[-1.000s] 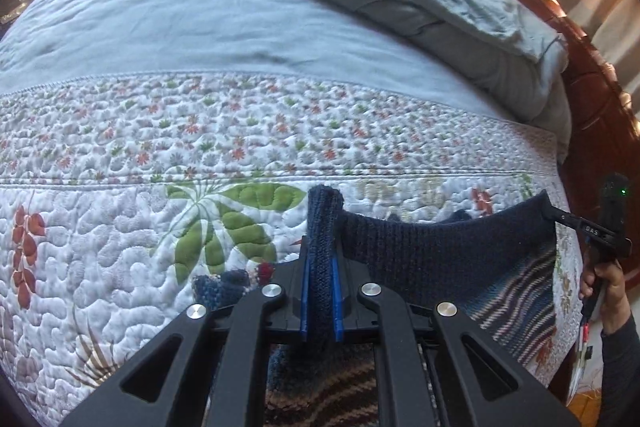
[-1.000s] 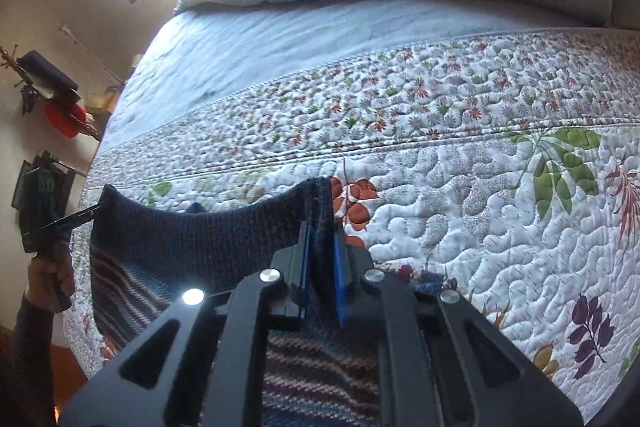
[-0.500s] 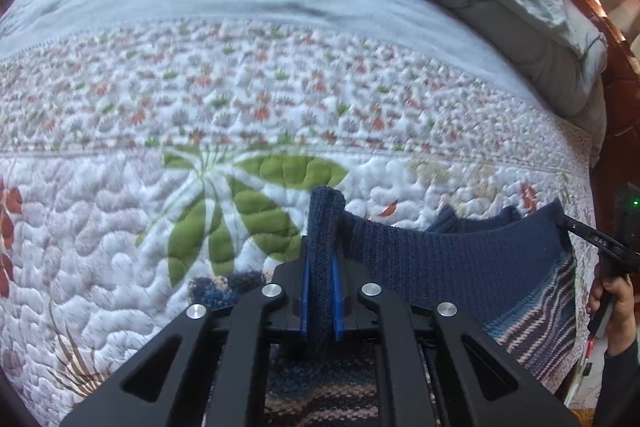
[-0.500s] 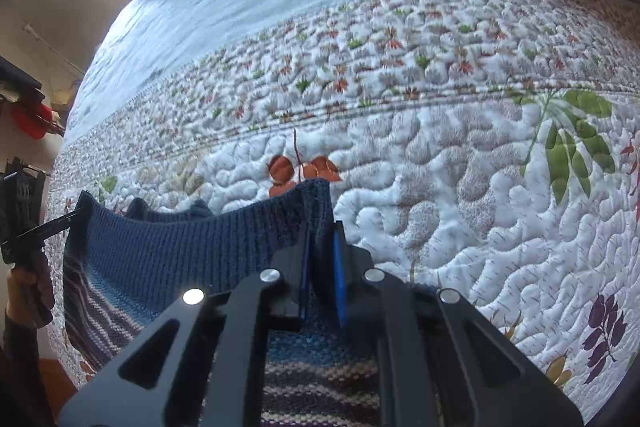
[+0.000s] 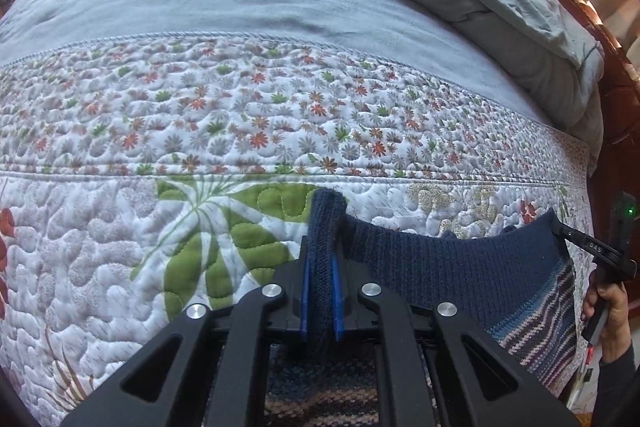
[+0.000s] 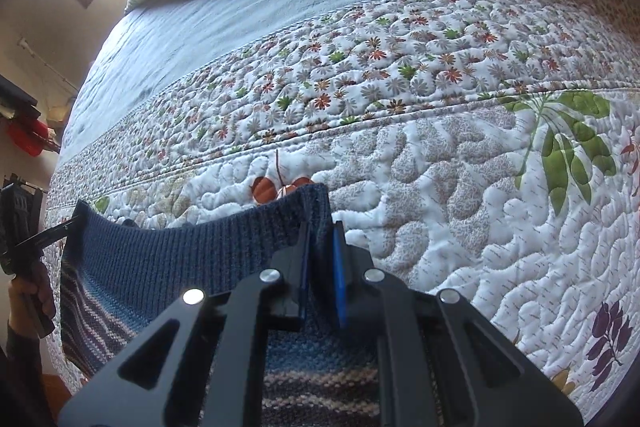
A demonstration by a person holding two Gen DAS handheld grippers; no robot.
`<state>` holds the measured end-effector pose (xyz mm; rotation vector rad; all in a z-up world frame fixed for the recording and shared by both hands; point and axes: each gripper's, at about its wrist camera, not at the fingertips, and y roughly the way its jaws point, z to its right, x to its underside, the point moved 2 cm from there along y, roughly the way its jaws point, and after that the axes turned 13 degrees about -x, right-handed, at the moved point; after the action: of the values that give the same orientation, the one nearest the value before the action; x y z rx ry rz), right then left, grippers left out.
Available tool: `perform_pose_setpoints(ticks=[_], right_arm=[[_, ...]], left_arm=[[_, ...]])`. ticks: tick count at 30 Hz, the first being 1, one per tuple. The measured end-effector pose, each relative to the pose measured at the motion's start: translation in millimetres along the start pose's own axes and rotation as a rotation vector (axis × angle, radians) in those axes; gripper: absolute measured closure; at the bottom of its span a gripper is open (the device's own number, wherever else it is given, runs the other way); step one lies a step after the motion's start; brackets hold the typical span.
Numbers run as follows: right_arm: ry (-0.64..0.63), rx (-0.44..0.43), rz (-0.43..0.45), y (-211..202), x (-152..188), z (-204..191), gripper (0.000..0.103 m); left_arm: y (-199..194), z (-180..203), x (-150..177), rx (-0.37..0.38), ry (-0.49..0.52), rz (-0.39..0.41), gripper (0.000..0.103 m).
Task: Fold small clothes
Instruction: 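Carry the hem over to the collar and lay it down with both tools, then open both tools and move the left tool to the folded sweater's side edge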
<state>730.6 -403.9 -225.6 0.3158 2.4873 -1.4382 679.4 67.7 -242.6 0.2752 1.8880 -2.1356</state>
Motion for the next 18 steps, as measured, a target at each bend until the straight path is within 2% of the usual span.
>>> perform_pose_setpoints(ticks=[5, 6, 7, 8, 9, 10, 11, 12, 13, 15, 16, 18], right_arm=[[0.012, 0.016, -0.016, 9, 2, 3, 0.092], [0.014, 0.023, -0.026, 13, 4, 4, 0.085], [0.012, 0.030, -0.029, 14, 5, 4, 0.084], [0.004, 0.040, -0.025, 14, 6, 3, 0.073], [0.014, 0.034, -0.012, 11, 7, 3, 0.057], [0.031, 0.022, 0.012, 3, 7, 2, 0.055], [0.033, 0.008, 0.052, -10, 8, -1, 0.055], [0.018, 0.005, 0.079, -21, 10, -5, 0.055], [-0.003, -0.009, 0.114, -36, 13, -12, 0.055], [-0.016, -0.077, 0.167, -64, 26, -25, 0.056], [-0.031, -0.120, 0.176, -77, 40, -34, 0.058], [-0.070, -0.140, 0.170, -90, 70, -47, 0.059]], left_arm=[[16, -4, 9, -0.028, -0.001, -0.043, 0.094], [20, -4, 12, -0.043, 0.003, -0.050, 0.092], [22, -3, 14, -0.053, 0.006, -0.054, 0.088], [23, -3, 16, -0.060, 0.003, -0.058, 0.085], [22, -4, 16, -0.062, -0.005, -0.054, 0.080], [18, -5, 16, -0.067, -0.017, -0.049, 0.062], [13, -6, 17, -0.072, -0.021, -0.045, 0.052], [2, -7, 18, -0.091, -0.015, -0.017, 0.042], [-12, -7, 19, -0.118, 0.001, 0.034, 0.042], [-49, -4, 31, -0.122, 0.027, 0.149, 0.042], [-67, -4, 40, -0.093, 0.025, 0.202, 0.039], [-101, -1, 73, 0.010, 0.025, 0.284, 0.031]])
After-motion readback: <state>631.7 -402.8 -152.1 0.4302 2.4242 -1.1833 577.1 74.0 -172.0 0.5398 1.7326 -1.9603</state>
